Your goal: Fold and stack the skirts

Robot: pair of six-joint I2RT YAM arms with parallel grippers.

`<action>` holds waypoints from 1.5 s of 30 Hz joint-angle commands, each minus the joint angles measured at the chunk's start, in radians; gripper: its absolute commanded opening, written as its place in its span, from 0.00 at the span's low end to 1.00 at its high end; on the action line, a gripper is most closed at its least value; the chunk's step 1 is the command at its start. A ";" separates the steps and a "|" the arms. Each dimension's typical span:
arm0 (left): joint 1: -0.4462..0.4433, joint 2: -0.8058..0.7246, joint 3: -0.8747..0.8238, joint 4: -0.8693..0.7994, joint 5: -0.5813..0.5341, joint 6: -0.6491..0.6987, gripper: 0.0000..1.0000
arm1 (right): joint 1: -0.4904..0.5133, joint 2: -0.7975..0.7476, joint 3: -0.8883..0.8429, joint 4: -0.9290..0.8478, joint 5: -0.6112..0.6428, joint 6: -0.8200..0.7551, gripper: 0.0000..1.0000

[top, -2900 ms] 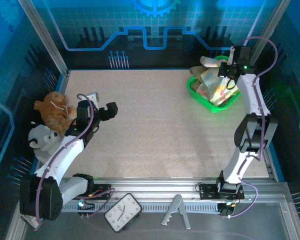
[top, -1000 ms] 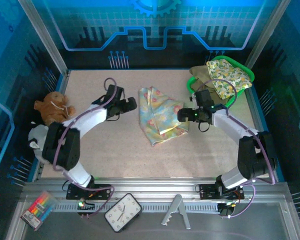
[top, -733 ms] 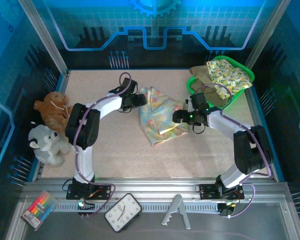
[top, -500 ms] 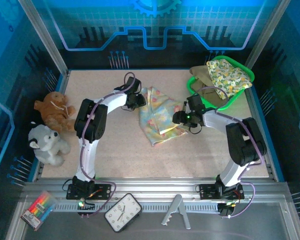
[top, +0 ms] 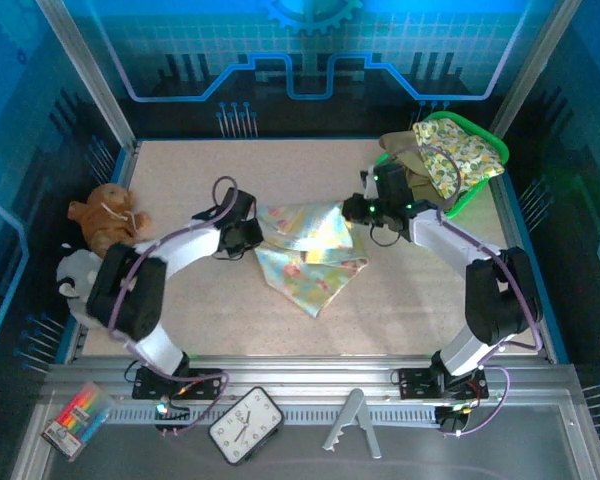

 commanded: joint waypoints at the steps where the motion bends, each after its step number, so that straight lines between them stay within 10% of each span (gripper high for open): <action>1: -0.059 -0.115 -0.051 -0.087 -0.102 -0.091 0.00 | 0.000 0.025 0.075 0.070 0.053 0.098 0.00; 9: -0.156 -0.102 -0.010 -0.194 -0.178 -0.138 0.01 | -0.007 0.220 0.246 0.161 0.052 0.218 0.00; 14: -0.180 -0.139 -0.038 -0.157 -0.158 -0.109 0.56 | 0.021 0.200 0.206 0.163 0.003 0.162 0.03; 24: -0.178 -0.315 -0.109 -0.032 -0.114 -0.022 0.85 | 0.207 0.261 0.224 0.149 -0.233 0.124 0.11; 32: -0.166 -0.396 -0.187 -0.007 -0.083 -0.041 0.93 | 0.207 0.160 0.213 -0.100 -0.003 -0.008 0.68; 41: -0.117 -0.309 -0.124 -0.091 -0.044 0.025 0.96 | 0.158 0.048 0.057 -0.248 0.148 -0.412 1.00; 45: -0.027 -0.296 -0.155 -0.036 0.086 -0.066 0.95 | 0.166 0.049 0.009 -0.251 0.183 -0.543 0.95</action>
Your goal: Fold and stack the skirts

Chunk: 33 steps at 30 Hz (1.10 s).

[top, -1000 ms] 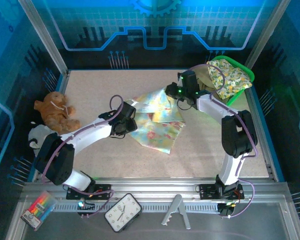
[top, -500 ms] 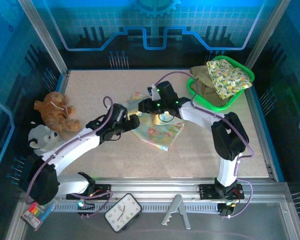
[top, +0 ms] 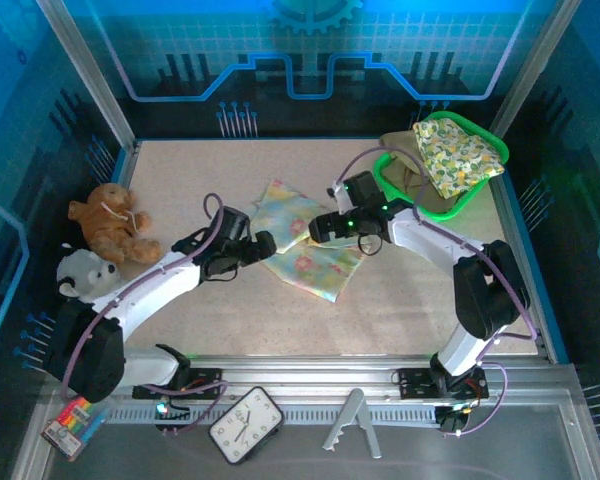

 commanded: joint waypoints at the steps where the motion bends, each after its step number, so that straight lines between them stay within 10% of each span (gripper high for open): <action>1: 0.073 0.018 -0.008 0.030 0.114 -0.072 0.91 | 0.018 -0.008 -0.041 -0.045 0.073 -0.177 0.93; 10: 0.132 0.248 0.102 0.016 0.081 -0.274 0.53 | 0.062 0.033 -0.027 0.016 0.124 -0.126 0.91; 33: 0.132 0.396 0.236 0.007 -0.114 -0.328 0.41 | 0.068 0.092 0.005 0.013 0.078 -0.093 0.96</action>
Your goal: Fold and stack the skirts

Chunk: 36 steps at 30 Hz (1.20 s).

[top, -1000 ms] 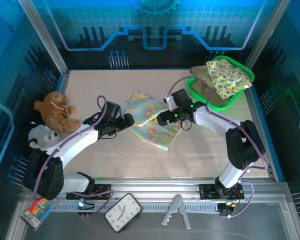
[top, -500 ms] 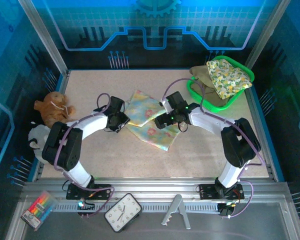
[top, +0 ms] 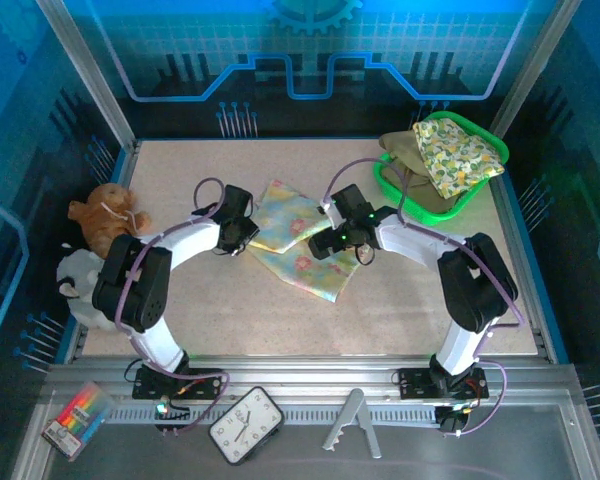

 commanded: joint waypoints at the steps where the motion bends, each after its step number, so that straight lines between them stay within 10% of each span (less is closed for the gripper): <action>1: 0.003 -0.015 0.026 -0.051 -0.054 0.026 0.41 | 0.012 0.021 0.027 0.014 -0.023 0.010 0.96; 11: 0.003 0.057 0.072 -0.030 -0.035 0.025 0.36 | 0.029 0.042 0.020 0.023 -0.044 -0.017 0.89; 18: 0.003 0.062 0.111 -0.034 -0.044 0.038 0.00 | 0.053 0.117 0.063 0.023 0.041 0.107 0.78; 24: 0.003 0.026 0.093 -0.038 -0.057 0.054 0.00 | 0.081 0.215 0.137 0.033 0.158 0.166 0.70; 32: 0.023 -0.133 0.070 -0.113 -0.209 0.143 0.00 | 0.062 0.117 0.131 0.032 0.219 0.114 0.05; 36: 0.023 -0.303 0.049 -0.191 -0.347 0.199 0.00 | -0.028 -0.109 -0.013 0.012 -0.081 -0.152 0.00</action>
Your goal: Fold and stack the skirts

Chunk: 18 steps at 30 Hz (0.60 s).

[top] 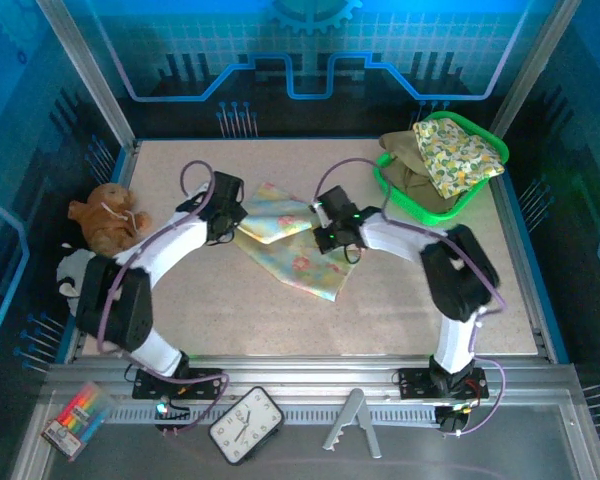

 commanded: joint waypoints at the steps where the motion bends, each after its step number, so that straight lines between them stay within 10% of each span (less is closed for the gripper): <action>1: 0.009 -0.162 -0.020 -0.112 -0.188 0.072 0.00 | -0.095 -0.206 -0.077 -0.063 -0.259 -0.270 0.00; 4: 0.025 -0.263 -0.060 -0.154 -0.245 0.072 0.00 | -0.208 -0.248 -0.060 -0.248 -0.480 -0.458 0.00; 10: 0.066 -0.326 -0.100 -0.184 -0.200 0.061 0.00 | -0.327 -0.149 0.050 -0.434 -0.455 -0.597 0.05; 14: 0.064 -0.286 -0.126 -0.143 -0.088 0.044 0.00 | -0.303 -0.129 0.072 -0.416 -0.497 -0.587 0.50; 18: 0.064 -0.274 -0.156 -0.128 -0.057 0.007 0.00 | -0.223 -0.166 0.031 -0.392 -0.436 -0.593 0.64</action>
